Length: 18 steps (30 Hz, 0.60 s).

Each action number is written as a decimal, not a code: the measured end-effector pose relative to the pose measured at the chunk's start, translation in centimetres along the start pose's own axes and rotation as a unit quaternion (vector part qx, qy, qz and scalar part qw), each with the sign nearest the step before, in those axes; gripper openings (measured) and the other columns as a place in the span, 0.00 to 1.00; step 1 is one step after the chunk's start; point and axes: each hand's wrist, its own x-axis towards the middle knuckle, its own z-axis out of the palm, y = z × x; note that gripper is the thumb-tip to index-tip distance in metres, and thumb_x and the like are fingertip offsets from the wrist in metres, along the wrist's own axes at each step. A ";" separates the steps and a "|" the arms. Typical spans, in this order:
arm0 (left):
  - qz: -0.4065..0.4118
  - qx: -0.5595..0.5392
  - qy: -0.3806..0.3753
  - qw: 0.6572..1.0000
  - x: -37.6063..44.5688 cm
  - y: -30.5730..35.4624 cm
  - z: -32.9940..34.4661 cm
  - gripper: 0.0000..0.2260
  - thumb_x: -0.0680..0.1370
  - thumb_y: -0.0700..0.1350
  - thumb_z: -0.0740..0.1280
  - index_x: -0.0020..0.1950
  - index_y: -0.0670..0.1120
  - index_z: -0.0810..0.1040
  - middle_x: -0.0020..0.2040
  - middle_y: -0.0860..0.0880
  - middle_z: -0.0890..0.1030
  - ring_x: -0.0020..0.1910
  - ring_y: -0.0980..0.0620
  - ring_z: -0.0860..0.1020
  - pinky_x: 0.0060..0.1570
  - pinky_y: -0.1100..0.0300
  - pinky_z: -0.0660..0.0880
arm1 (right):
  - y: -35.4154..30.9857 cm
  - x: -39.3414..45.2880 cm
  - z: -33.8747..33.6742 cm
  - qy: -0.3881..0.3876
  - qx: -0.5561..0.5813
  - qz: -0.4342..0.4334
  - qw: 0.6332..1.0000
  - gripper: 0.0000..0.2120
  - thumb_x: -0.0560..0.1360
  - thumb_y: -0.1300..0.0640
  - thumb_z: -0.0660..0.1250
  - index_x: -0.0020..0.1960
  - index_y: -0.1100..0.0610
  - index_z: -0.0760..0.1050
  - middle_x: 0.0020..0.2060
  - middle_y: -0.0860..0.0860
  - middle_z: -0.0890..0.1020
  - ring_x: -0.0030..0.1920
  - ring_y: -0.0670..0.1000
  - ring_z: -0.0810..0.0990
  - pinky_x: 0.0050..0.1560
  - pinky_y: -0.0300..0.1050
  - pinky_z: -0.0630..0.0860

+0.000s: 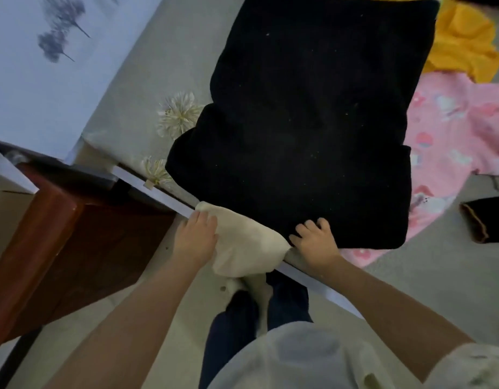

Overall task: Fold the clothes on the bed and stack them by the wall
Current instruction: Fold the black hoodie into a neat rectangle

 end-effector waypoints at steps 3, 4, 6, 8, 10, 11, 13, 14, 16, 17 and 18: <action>0.033 0.034 0.009 0.999 3.0 -2.2 1.1 0.21 0.80 0.41 0.53 0.74 0.45 0.56 0.75 0.45 0.57 0.74 0.48 0.54 0.70 0.54 0.56 | -0.1 0.7 0.5 0.040 0.021 0.033 0.998 0.14 0.42 0.58 0.82 0.24 0.50 0.80 0.23 0.47 0.76 0.27 0.49 0.77 0.47 0.45 0.64; 0.042 0.048 0.012 0.998 4.0 -3.1 1.4 0.22 0.80 0.40 0.53 0.74 0.45 0.55 0.75 0.45 0.55 0.75 0.48 0.52 0.71 0.53 0.54 | -0.3 0.8 0.6 0.052 0.027 0.041 0.997 0.15 0.42 0.61 0.81 0.24 0.52 0.80 0.23 0.48 0.76 0.26 0.50 0.77 0.46 0.45 0.62; 0.080 0.068 0.051 0.993 5.7 -4.6 1.7 0.23 0.78 0.38 0.59 0.73 0.42 0.60 0.74 0.43 0.60 0.74 0.46 0.57 0.70 0.50 0.57 | -0.6 0.8 0.8 0.072 0.046 0.061 0.994 0.15 0.42 0.64 0.81 0.25 0.54 0.80 0.23 0.49 0.76 0.25 0.50 0.77 0.44 0.45 0.60; 0.161 0.059 0.126 0.977 7.2 -5.8 1.9 0.22 0.64 0.33 0.75 0.57 0.37 0.78 0.58 0.37 0.78 0.59 0.40 0.76 0.57 0.42 0.72 | -1.3 0.7 1.0 0.082 0.062 0.084 0.991 0.15 0.42 0.66 0.81 0.25 0.55 0.80 0.23 0.50 0.76 0.25 0.50 0.77 0.43 0.45 0.60; 0.227 0.077 0.176 0.955 8.4 -6.9 1.8 0.19 0.50 0.33 0.81 0.38 0.38 0.84 0.38 0.40 0.83 0.40 0.42 0.83 0.41 0.41 0.77 | -1.9 0.6 1.1 0.085 0.063 0.112 0.988 0.16 0.42 0.66 0.82 0.26 0.55 0.81 0.23 0.50 0.77 0.25 0.50 0.77 0.43 0.44 0.60; 0.249 0.080 0.171 0.950 8.8 -7.2 1.6 0.18 0.47 0.33 0.82 0.34 0.40 0.83 0.33 0.43 0.82 0.35 0.44 0.83 0.39 0.43 0.78 | -2.2 0.6 1.0 0.088 0.058 0.125 0.987 0.17 0.42 0.66 0.82 0.27 0.55 0.81 0.23 0.50 0.77 0.25 0.50 0.77 0.43 0.44 0.60; 0.295 0.064 0.164 0.939 9.5 -7.7 1.0 0.18 0.44 0.34 0.81 0.30 0.41 0.82 0.28 0.46 0.80 0.30 0.47 0.81 0.37 0.49 0.79 | -2.7 0.5 0.7 0.089 0.058 0.151 0.983 0.17 0.41 0.66 0.82 0.26 0.55 0.81 0.22 0.50 0.76 0.24 0.50 0.77 0.43 0.44 0.60; 0.316 0.039 0.156 0.935 9.5 -7.9 0.6 0.17 0.44 0.33 0.81 0.29 0.41 0.82 0.26 0.46 0.79 0.28 0.48 0.80 0.35 0.52 0.79 | -3.0 0.5 0.1 0.083 0.059 0.163 0.981 0.16 0.41 0.66 0.82 0.25 0.55 0.81 0.21 0.50 0.76 0.23 0.49 0.77 0.43 0.44 0.61; 0.346 -0.020 0.145 0.927 9.1 -8.1 -0.4 0.15 0.48 0.31 0.80 0.30 0.40 0.81 0.25 0.45 0.77 0.25 0.48 0.78 0.30 0.56 0.77 | -3.7 0.4 -1.3 0.081 0.061 0.184 0.978 0.16 0.41 0.66 0.81 0.25 0.55 0.81 0.20 0.50 0.75 0.23 0.49 0.77 0.43 0.43 0.60; 0.351 -0.048 0.147 0.923 8.6 -8.1 -1.3 0.12 0.52 0.30 0.78 0.31 0.38 0.81 0.26 0.44 0.77 0.25 0.47 0.78 0.29 0.56 0.77 | -3.8 0.5 -2.2 0.088 0.064 0.197 0.974 0.15 0.43 0.65 0.82 0.26 0.55 0.81 0.21 0.50 0.76 0.24 0.49 0.77 0.44 0.43 0.60; 0.345 -0.086 0.136 0.924 7.9 -8.2 -2.5 0.08 0.59 0.30 0.76 0.34 0.37 0.81 0.29 0.43 0.79 0.28 0.45 0.79 0.30 0.56 0.76 | -3.9 0.4 -3.4 0.089 0.079 0.219 0.968 0.13 0.47 0.65 0.81 0.28 0.56 0.82 0.23 0.51 0.77 0.26 0.50 0.79 0.45 0.43 0.60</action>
